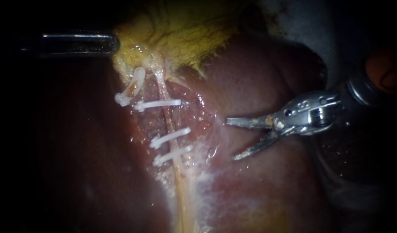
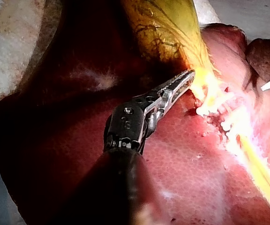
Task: Go to the cutting position right tube
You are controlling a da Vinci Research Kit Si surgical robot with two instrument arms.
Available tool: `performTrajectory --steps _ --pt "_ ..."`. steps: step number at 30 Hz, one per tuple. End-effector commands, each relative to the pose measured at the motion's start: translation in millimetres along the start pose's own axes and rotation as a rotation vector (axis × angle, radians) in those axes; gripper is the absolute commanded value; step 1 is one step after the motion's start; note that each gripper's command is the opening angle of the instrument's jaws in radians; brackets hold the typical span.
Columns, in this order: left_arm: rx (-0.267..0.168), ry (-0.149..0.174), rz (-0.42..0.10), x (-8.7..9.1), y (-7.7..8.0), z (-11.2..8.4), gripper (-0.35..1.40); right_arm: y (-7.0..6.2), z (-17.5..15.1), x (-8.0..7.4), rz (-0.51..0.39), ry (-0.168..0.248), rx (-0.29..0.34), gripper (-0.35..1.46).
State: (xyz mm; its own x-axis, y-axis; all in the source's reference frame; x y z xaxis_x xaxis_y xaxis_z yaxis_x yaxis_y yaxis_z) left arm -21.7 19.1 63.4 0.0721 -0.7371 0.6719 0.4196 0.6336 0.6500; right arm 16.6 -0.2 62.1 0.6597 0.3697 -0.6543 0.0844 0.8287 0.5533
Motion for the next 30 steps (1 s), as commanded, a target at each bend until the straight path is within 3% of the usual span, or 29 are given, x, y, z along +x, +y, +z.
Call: performTrajectory --steps 1,19,30 --pt "0.0 0.0 0.0 -0.1 -0.1 0.0 -0.35 0.2 0.2 0.1 0.007 -0.002 0.003 1.33" --pt "0.002 0.0 0.0 0.0 -0.4 0.2 -0.35 3.9 3.2 1.0 0.212 0.062 0.108 1.29" --pt "0.003 0.0 0.001 0.2 -0.5 0.3 -0.35 5.5 5.6 0.8 0.313 0.065 0.186 1.26"
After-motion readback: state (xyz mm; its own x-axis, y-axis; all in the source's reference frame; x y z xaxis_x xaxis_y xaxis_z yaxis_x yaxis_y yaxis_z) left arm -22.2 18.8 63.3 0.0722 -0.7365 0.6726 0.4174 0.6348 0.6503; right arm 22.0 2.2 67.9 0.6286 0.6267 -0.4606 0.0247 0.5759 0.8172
